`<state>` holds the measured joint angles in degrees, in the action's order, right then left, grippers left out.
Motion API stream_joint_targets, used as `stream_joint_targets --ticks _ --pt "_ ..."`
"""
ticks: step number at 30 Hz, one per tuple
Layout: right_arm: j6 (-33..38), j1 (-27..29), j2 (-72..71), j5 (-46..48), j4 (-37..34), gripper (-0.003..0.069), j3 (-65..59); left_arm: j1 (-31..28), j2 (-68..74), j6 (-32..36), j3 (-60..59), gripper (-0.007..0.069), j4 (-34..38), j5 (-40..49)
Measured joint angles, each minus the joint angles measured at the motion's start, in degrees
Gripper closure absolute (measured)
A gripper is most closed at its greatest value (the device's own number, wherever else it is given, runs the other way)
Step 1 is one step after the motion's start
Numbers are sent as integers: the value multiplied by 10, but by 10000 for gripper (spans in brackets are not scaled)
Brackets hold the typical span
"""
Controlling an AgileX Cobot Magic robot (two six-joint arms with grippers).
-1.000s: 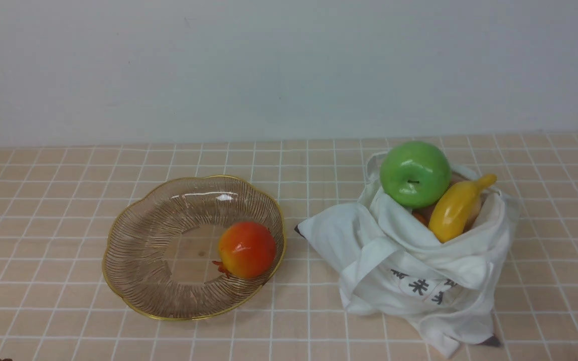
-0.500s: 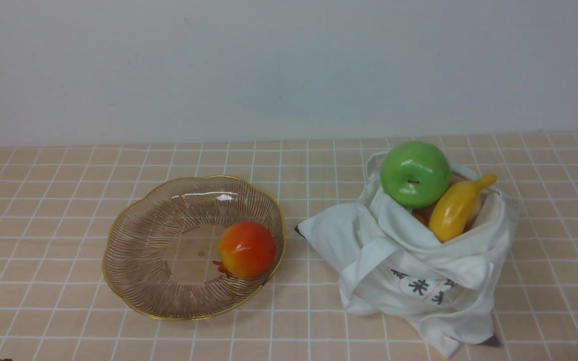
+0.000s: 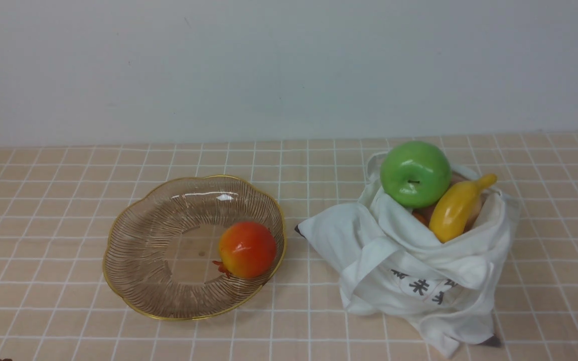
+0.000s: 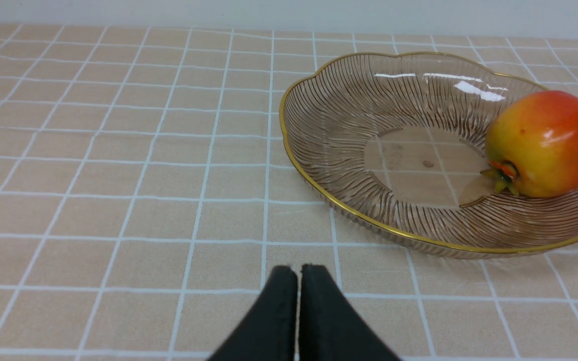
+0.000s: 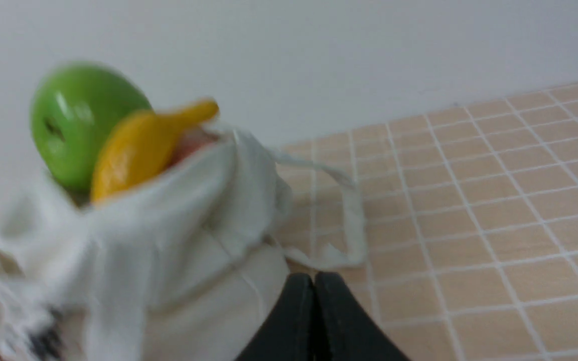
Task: Take the fruit out of the bag on the brown coffee tablecloth and place them on the plate.
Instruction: 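Reach into the cloth bag and grasp a fruit inside it with the right gripper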
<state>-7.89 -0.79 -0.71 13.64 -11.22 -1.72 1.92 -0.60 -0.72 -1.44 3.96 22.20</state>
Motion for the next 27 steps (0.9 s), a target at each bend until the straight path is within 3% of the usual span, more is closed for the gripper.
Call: stream_joint_targets --ticks 7,15,19,23,27 --pt "-75 1 0 -154 -223 673 0 0 0 0 0 632 0 0" --pt "-96 1 0 -230 -306 673 18 0 0 0 0 632 0 0" --pt "-79 1 17 -163 -256 673 116 0 0 0 0 632 0 0" --pt "-10 1 145 53 -155 673 304 0 0 0 0 632 0 0" --pt "79 1 275 259 -119 673 454 0 0 0 0 632 0 0"
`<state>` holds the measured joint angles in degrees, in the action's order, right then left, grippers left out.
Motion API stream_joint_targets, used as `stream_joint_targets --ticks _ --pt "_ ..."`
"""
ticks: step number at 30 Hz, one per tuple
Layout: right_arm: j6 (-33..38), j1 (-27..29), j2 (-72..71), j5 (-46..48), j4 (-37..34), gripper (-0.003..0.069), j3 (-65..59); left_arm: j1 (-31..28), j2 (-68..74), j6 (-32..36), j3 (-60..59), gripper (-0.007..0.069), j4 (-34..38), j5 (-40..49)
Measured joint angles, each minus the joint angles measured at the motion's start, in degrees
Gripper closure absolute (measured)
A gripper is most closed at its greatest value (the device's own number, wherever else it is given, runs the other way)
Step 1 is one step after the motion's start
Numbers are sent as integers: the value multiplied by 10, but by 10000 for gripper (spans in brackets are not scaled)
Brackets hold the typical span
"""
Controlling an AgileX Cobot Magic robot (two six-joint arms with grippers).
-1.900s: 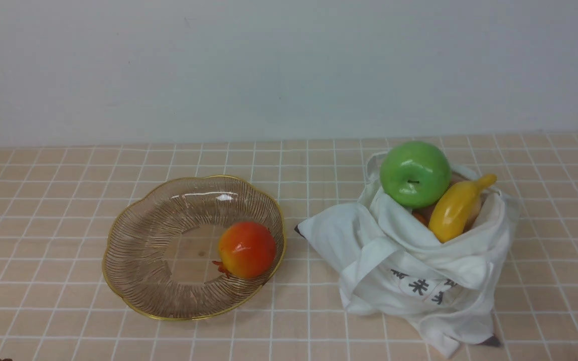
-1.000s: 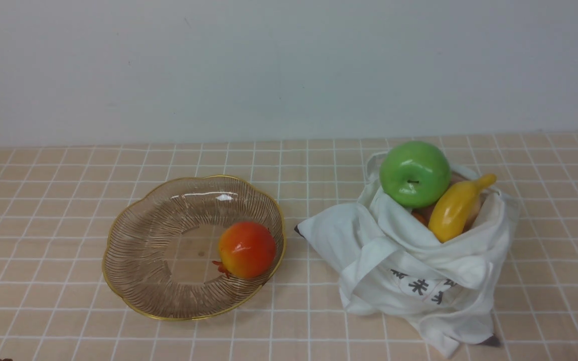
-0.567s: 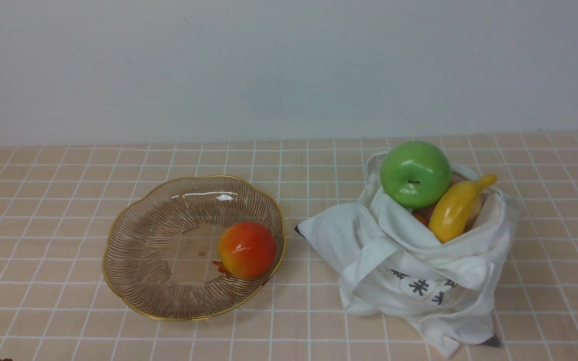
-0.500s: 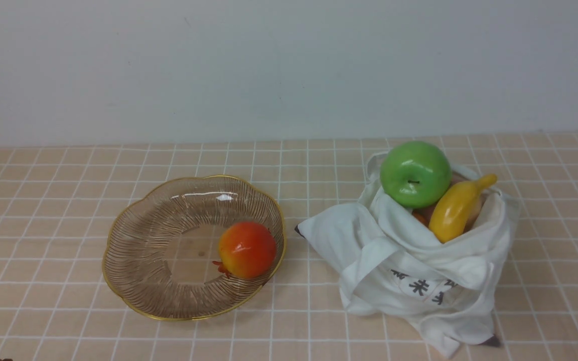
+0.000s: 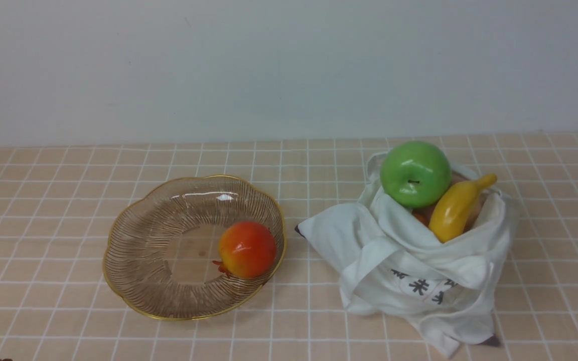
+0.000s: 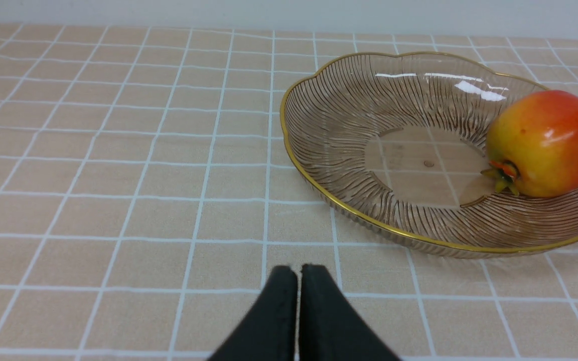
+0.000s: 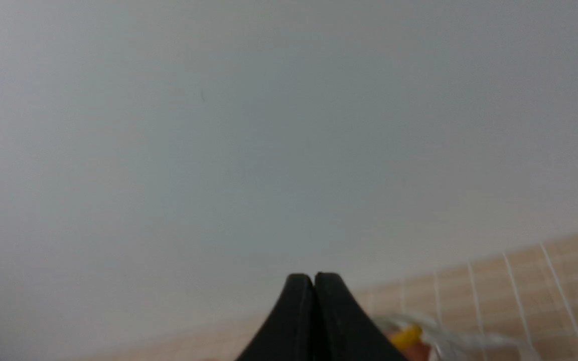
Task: Take the fruit out of the bag on the brown coffee tablecloth and place them on the plate.
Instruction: 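Reach into the cloth bag and grasp a fruit inside it with the right gripper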
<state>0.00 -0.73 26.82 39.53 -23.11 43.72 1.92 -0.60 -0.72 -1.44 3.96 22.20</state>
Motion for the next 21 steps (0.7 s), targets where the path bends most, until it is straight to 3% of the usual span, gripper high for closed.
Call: stream_joint_targets --ticks 3,8,12,16,17,20,21 --pt "94 0 149 180 -7 673 136 0 0 0 0 632 0 0" --pt "191 0 331 269 -53 669 278 0 0 0 0 632 0 0" --pt "267 -4 425 278 -101 638 345 0 0 -1 0 632 0 0" --pt "319 -38 524 278 -123 520 415 0 0 -1 0 632 0 0" --pt "320 -38 528 278 -123 520 418 0 0 -1 0 632 0 0" --pt "329 -88 608 271 -97 321 465 0 0 -1 0 632 0 0" --pt "329 -88 608 271 -97 308 465 0 0 -1 0 632 0 0"
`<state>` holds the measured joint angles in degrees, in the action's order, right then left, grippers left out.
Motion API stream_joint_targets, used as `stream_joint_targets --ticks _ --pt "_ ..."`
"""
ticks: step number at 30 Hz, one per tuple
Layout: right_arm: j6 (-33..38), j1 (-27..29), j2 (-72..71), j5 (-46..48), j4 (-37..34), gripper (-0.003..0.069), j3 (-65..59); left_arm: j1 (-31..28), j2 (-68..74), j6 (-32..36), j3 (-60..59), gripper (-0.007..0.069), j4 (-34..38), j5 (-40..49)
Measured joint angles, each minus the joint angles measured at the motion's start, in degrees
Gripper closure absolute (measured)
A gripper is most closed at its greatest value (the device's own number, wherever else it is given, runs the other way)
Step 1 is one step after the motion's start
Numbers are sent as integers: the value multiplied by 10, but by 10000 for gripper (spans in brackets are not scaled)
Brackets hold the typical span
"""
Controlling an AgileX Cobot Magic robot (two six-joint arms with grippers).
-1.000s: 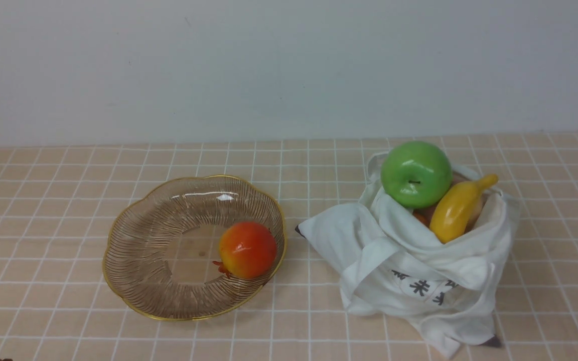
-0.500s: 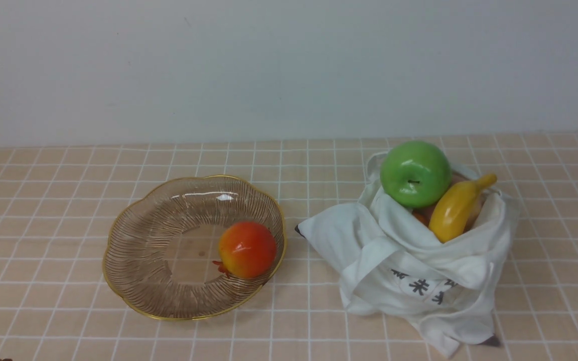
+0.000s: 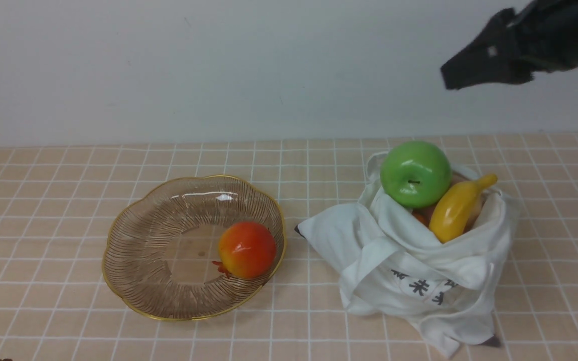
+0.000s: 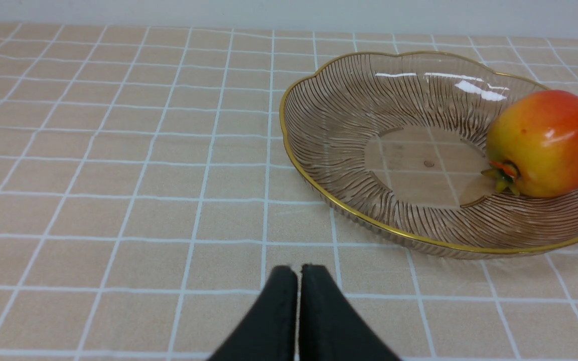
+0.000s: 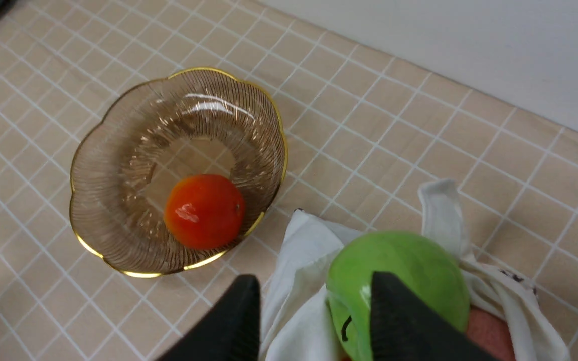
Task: Take the fruit out of the bag on the brown coffee tablecloth and place them on the plate.
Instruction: 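Reach into the cloth bag and grasp a fruit inside it with the right gripper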
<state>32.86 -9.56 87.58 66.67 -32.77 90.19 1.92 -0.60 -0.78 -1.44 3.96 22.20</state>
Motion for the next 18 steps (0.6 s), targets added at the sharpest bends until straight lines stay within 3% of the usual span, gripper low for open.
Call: stream_joint_targets --ticks 3,5,12,18 --pt "2 -41 55 -12 58 102 15 0 0 0 0 632 0 0" --pt "-3 -60 79 -22 111 17 16 0 0 0 0 632 0 0" --pt "-59 -98 128 -39 227 -31 19 0 0 0 0 632 0 0" --pt "-72 -105 149 -47 257 -32 19 0 0 0 0 632 0 0"
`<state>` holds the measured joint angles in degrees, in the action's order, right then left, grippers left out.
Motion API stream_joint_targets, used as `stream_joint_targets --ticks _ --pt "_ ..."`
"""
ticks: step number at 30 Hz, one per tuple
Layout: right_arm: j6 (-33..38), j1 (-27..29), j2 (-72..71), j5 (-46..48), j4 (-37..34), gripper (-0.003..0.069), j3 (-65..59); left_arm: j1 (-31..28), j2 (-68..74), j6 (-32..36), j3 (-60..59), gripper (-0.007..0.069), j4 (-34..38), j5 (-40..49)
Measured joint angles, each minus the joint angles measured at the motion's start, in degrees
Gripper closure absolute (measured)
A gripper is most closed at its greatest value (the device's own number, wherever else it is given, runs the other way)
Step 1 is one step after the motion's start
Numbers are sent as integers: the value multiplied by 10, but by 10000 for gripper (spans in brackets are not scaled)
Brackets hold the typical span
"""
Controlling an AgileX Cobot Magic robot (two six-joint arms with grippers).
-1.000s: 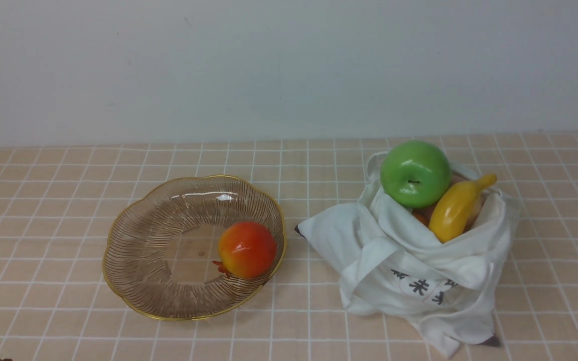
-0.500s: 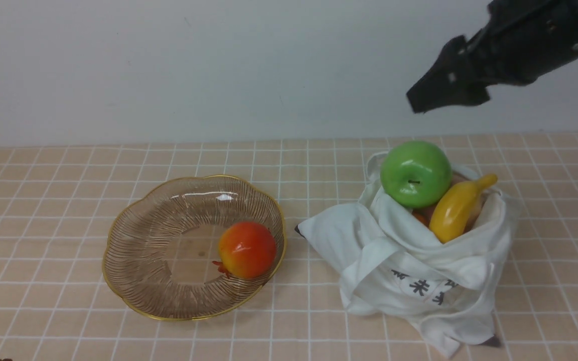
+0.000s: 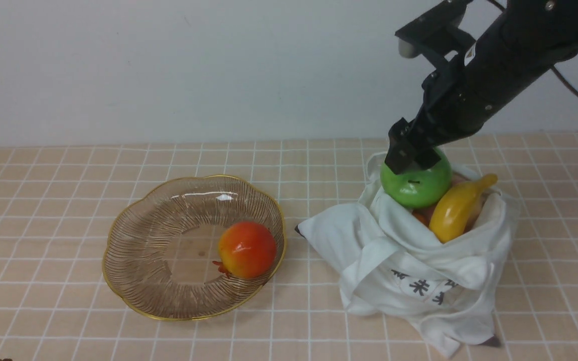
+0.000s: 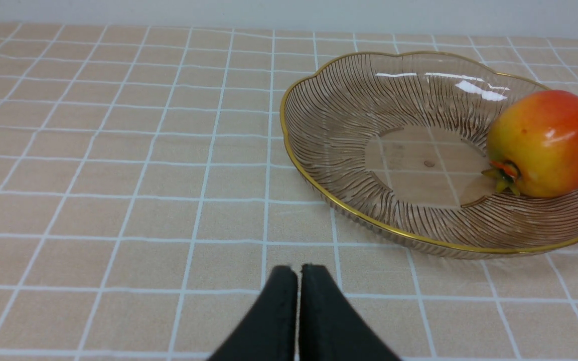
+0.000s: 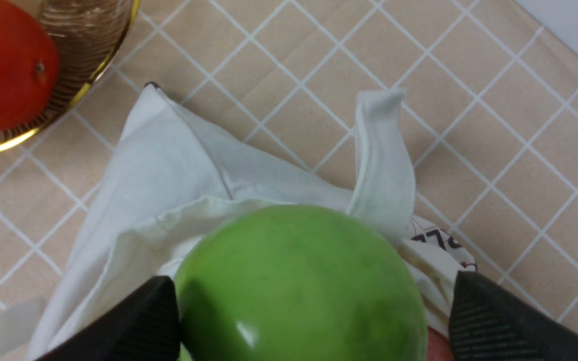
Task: Take the fruit out of the bag on the brown coffee tablecloth and place them on the plate.
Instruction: 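Reach into the cloth bag and grasp a fruit inside it with the right gripper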
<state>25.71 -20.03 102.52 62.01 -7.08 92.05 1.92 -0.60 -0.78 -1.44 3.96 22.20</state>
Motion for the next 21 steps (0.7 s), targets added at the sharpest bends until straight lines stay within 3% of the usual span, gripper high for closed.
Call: stream_joint_targets --ticks 9,13,21 --pt "-9 0 11 6 0 -27 0 0 0 0 0 632 0 0" --pt "-8 -1 11 23 -2 72 1 0 0 0 0 632 0 0" --pt "-1 -2 11 45 -7 73 5 0 0 0 0 632 0 0"
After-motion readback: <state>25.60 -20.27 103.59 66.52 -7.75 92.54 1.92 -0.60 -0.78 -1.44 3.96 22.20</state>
